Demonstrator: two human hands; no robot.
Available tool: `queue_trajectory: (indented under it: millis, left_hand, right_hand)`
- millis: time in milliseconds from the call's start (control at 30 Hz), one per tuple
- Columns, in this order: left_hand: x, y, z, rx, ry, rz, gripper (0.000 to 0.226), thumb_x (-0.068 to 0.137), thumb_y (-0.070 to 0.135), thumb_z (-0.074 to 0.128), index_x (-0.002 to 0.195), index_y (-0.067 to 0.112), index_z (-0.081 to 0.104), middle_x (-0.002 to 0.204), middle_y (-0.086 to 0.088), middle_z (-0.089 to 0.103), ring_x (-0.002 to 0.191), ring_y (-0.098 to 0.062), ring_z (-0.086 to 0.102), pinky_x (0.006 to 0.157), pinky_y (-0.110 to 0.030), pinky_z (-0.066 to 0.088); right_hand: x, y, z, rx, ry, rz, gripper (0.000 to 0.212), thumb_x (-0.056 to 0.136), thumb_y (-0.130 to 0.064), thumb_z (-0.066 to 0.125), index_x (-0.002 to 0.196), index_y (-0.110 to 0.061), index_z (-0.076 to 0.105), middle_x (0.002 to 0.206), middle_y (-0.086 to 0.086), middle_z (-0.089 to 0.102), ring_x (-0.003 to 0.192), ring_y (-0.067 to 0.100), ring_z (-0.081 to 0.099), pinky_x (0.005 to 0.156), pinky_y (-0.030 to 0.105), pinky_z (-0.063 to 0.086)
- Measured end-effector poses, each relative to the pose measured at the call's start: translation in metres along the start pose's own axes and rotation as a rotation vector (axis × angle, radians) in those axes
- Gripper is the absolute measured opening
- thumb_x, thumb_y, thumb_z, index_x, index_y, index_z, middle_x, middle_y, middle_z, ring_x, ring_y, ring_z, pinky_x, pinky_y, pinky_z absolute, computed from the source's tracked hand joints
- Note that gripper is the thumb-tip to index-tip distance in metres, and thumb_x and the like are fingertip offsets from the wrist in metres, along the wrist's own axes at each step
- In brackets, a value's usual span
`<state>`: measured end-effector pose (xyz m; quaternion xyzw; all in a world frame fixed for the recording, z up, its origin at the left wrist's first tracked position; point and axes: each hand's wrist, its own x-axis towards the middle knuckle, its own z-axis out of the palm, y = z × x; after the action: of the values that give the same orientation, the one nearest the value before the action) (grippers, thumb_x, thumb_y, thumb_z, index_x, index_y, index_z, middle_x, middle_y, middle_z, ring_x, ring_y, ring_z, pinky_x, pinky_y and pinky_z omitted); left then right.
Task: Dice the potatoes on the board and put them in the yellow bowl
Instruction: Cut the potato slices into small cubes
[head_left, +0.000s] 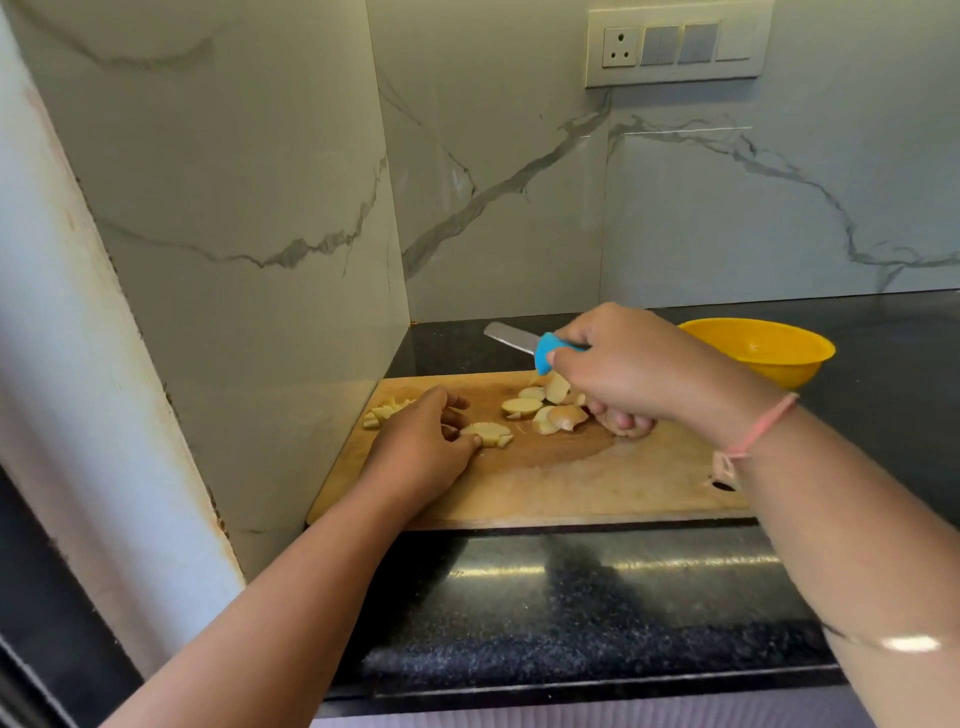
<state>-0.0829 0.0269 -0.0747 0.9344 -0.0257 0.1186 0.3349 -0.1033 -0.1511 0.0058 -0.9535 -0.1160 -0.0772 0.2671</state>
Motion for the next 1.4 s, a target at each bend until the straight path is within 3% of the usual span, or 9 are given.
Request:
queue_trajectory:
  millis: [167,400,533,667,800,900,1100,1300,1400]
  left_hand:
    - [0.001,0.002,-0.002,0.139,-0.049,0.071,0.033,0.094,0.024,0.058,0.126,0.022,0.056,0.12,0.007,0.057,0.098,-0.004,0.05,0.085,-0.019,0.041]
    - [0.008,0.002,-0.004,0.246,-0.033,0.092,0.007,0.094,0.03,0.056,0.097,0.025,0.06,0.106,0.004,0.059,0.092,-0.01,0.054,0.075,-0.024,0.042]
    - [0.012,0.004,-0.009,0.351,0.007,0.046,0.008,0.096,0.024,0.053,0.098,0.023,0.061,0.112,0.002,0.056,0.097,-0.013,0.052,0.077,-0.023,0.038]
    - [0.01,0.01,-0.009,0.393,0.042,0.076,0.027,0.095,0.007,0.045,0.107,0.021,0.063,0.121,0.001,0.055,0.105,-0.017,0.051,0.079,-0.022,0.036]
    - [0.007,0.024,-0.001,0.342,-0.043,0.209,0.025,0.095,0.028,0.054,0.118,0.025,0.061,0.118,0.007,0.06,0.099,-0.009,0.052,0.078,-0.019,0.038]
    - [0.01,0.027,0.004,0.395,-0.12,0.25,0.024,0.093,0.036,0.056,0.115,0.028,0.061,0.113,0.008,0.06,0.091,-0.006,0.049,0.076,-0.02,0.042]
    - [0.018,0.027,-0.002,0.457,-0.137,0.207,0.024,0.095,0.02,0.052,0.116,0.026,0.061,0.119,0.004,0.057,0.098,-0.008,0.051,0.079,-0.018,0.04]
    - [0.02,0.015,-0.015,0.48,-0.088,0.083,0.04,0.09,-0.005,0.044,0.11,0.023,0.064,0.117,0.001,0.06,0.1,-0.013,0.056,0.082,-0.023,0.046]
    - [0.02,0.017,-0.015,0.503,-0.061,0.078,0.04,0.09,-0.004,0.044,0.111,0.023,0.065,0.122,0.002,0.058,0.107,-0.016,0.055,0.082,-0.024,0.043]
  right_hand:
    - [0.032,0.01,0.018,-0.007,0.066,-0.048,0.034,0.097,-0.027,0.04,0.125,-0.014,0.054,0.068,0.003,0.06,0.046,0.012,0.054,0.041,0.02,0.042]
    - [0.042,0.034,0.038,0.02,0.147,-0.074,0.032,0.098,-0.029,0.041,0.118,-0.013,0.059,0.084,0.003,0.06,0.056,0.01,0.051,0.048,0.018,0.037]
    - [0.041,0.04,0.036,0.052,0.159,-0.069,0.031,0.098,-0.03,0.041,0.118,-0.013,0.059,0.085,0.003,0.061,0.058,0.012,0.053,0.049,0.019,0.041]
    - [0.042,0.041,0.037,0.086,0.18,-0.066,0.03,0.098,-0.029,0.042,0.116,-0.013,0.059,0.082,0.002,0.059,0.057,0.011,0.052,0.049,0.018,0.04]
    - [0.042,0.043,0.037,0.093,0.178,-0.05,0.03,0.098,-0.03,0.042,0.117,-0.013,0.059,0.076,0.001,0.058,0.054,0.01,0.049,0.046,0.018,0.037]
    - [0.041,0.044,0.037,0.093,0.147,-0.033,0.031,0.098,-0.03,0.041,0.118,-0.013,0.057,0.07,0.0,0.054,0.051,0.008,0.047,0.044,0.017,0.034]
    - [0.039,0.045,0.037,0.098,0.116,-0.01,0.031,0.098,-0.03,0.041,0.118,-0.013,0.057,0.067,-0.001,0.053,0.05,0.008,0.046,0.044,0.018,0.034]
    - [0.04,0.044,0.038,0.099,0.116,-0.004,0.031,0.098,-0.03,0.041,0.119,-0.014,0.057,0.067,-0.001,0.053,0.049,0.008,0.047,0.042,0.017,0.034]
    - [0.04,0.044,0.037,0.106,0.12,-0.001,0.031,0.098,-0.031,0.041,0.119,-0.013,0.057,0.068,0.0,0.054,0.049,0.008,0.048,0.042,0.017,0.036]
